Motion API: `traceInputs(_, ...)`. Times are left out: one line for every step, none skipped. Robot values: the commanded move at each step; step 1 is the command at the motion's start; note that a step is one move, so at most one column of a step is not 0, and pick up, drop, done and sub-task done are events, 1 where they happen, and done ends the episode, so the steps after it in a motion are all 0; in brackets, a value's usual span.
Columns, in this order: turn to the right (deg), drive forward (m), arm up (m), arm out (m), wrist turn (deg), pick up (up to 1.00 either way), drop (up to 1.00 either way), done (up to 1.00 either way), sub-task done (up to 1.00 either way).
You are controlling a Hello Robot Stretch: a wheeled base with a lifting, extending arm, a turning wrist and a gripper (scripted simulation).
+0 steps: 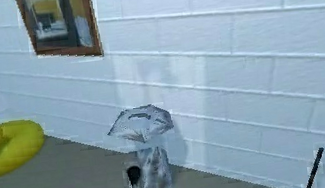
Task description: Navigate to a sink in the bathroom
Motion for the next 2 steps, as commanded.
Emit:
traceInputs(-45.0,0.0,0.0,0.0,0.0,0.0,0.0,0.0,0.0)
traceInputs(-12.0,0.0,0.0,0.0,0.0,0.0,0.0,0.0,0.0)
